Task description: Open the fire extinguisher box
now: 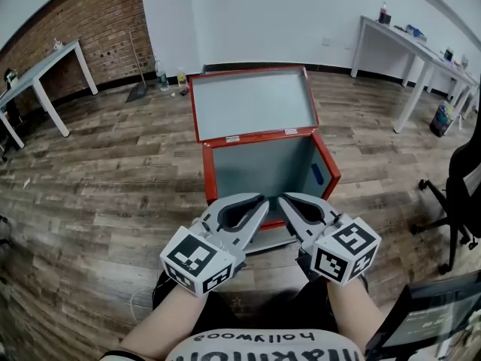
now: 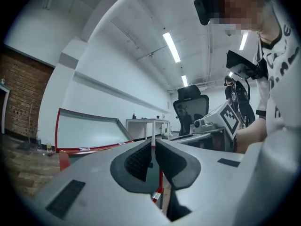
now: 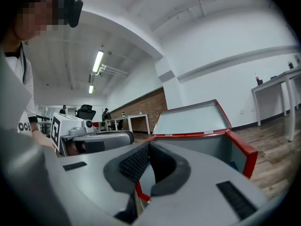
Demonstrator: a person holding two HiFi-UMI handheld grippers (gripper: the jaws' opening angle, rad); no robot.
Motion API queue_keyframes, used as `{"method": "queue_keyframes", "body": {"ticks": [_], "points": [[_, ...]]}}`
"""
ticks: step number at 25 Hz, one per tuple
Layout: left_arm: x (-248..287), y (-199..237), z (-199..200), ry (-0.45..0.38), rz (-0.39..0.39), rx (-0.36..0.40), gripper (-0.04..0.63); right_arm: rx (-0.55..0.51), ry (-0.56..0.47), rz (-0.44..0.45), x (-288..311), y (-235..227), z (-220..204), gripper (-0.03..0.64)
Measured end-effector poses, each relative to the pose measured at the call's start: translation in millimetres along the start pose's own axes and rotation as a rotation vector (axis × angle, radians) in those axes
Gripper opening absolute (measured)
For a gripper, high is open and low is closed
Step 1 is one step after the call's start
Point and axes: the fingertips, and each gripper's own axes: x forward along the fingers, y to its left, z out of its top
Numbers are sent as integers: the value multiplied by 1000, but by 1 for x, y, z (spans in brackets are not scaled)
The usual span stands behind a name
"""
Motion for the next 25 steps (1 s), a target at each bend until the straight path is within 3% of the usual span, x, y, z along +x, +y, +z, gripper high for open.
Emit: {"method": "queue_keyframes", "body": {"ticks": [25], "points": [[1, 18, -19, 15, 47, -78, 31, -12, 38, 31, 13, -6, -17, 8]]}}
